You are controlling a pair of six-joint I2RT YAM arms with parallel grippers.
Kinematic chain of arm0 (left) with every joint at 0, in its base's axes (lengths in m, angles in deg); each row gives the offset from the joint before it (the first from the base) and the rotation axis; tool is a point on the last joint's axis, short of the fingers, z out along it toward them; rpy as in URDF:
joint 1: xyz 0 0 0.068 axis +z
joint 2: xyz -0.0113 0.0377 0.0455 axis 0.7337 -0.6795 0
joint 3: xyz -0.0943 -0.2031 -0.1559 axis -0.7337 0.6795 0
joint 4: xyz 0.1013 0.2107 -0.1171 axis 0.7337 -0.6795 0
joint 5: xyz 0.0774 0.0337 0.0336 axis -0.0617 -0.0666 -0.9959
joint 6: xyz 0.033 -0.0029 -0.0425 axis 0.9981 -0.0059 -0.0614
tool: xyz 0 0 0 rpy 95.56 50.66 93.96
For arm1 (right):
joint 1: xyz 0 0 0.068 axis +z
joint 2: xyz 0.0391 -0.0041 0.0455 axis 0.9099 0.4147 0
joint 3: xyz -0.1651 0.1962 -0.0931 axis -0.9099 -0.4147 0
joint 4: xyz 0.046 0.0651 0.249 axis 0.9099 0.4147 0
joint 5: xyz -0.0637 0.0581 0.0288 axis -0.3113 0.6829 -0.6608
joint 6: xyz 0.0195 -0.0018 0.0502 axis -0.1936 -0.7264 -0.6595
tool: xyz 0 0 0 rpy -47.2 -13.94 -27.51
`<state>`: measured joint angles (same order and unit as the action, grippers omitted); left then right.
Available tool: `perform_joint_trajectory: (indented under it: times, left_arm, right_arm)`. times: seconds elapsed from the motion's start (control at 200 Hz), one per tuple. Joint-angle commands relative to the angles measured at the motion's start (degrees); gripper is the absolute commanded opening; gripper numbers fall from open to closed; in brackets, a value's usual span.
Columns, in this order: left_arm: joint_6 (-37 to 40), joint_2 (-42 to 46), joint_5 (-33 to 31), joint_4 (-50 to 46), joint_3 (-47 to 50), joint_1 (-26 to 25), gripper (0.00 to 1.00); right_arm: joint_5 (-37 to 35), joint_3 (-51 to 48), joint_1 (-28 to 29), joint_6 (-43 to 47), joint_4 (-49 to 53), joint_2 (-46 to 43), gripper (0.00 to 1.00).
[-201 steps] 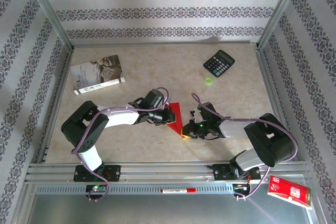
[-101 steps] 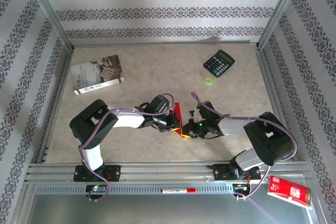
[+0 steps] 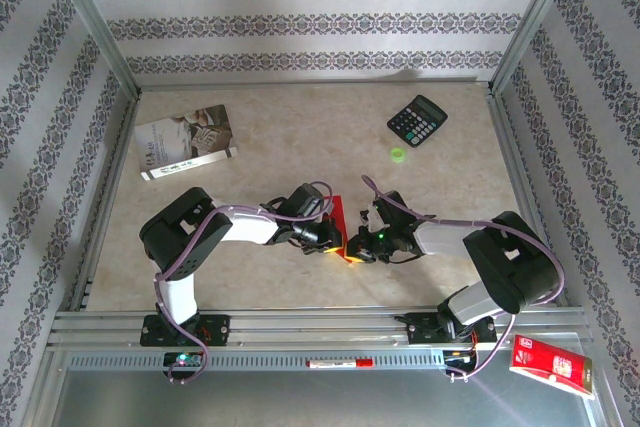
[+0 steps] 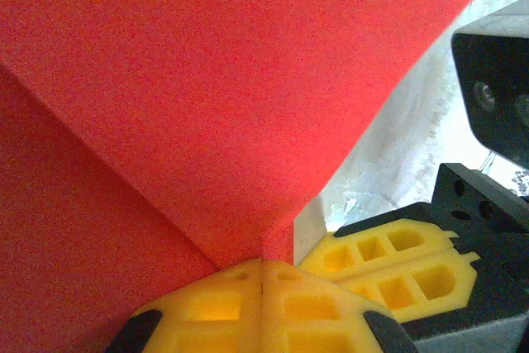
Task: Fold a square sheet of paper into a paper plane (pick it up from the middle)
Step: Fourth fold the wing at the center of the table.
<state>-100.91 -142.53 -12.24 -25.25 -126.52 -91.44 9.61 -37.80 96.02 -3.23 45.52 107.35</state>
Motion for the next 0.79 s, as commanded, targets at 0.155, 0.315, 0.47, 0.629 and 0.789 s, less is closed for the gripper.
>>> perform_joint_trajectory:
  times: [0.155, 0.315, 0.47, 0.629, 0.789]
  left_arm:
    - [4.5, -2.0, -3.2, -5.4, -3.7, 3.1, 0.0]
    - [6.0, -3.0, -2.6, -6.2, -4.5, 5.5, 0.0]
    - [8.7, -3.7, -2.1, -7.4, -5.6, 8.3, 0.0]
    - [10.4, -4.6, -1.0, -7.7, -6.0, 11.7, 0.0]
    - [11.7, -5.9, -0.1, -7.8, -6.7, 14.8, 0.0]
  right_arm:
    - [-13.7, -3.1, 1.5, 1.3, 10.5, 7.6, 0.0]
    - [-14.0, -3.1, 1.5, 1.1, 10.8, 7.5, 0.0]
    - [-14.1, -3.1, 1.4, 0.9, 11.0, 7.6, 0.0]
    - [-14.2, -3.1, 1.5, 0.9, 11.2, 7.6, 0.0]
    - [-14.2, -3.0, 1.4, 1.0, 11.3, 7.8, 0.0]
